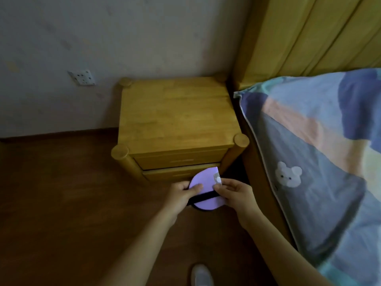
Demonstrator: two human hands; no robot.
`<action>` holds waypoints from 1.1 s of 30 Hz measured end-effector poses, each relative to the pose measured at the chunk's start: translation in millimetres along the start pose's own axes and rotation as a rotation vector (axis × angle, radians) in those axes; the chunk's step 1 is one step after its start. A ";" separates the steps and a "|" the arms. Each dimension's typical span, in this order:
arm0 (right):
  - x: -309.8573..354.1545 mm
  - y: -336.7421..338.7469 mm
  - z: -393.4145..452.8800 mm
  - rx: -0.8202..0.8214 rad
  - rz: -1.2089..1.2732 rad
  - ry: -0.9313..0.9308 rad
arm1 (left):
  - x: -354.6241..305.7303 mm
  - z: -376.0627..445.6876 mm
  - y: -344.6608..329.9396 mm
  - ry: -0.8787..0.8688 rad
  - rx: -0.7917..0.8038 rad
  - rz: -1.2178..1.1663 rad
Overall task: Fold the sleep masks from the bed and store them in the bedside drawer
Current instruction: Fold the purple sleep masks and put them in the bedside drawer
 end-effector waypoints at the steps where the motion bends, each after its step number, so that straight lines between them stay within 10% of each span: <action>1: 2.3 -2.7 13.8 -0.006 -0.013 -0.011 | -0.7 14.2 2.6 0.017 -0.010 -0.027; 14: 11.5 -16.9 157.5 -0.095 -0.006 -0.044 | 65.6 207.2 33.9 0.314 -0.285 -0.766; 33: 3.0 15.2 163.1 -0.107 -0.036 -0.079 | 156.6 160.8 2.0 0.436 -0.460 -0.524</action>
Point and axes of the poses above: each hand's wrist, its own z-axis towards the middle knuckle, its own y-axis out of the back of the hand, x = y × z, the point moved 3 cm from there along z, towards the middle knuckle, and after that the axes turned 7 degrees about -z, right-handed, at the moved point
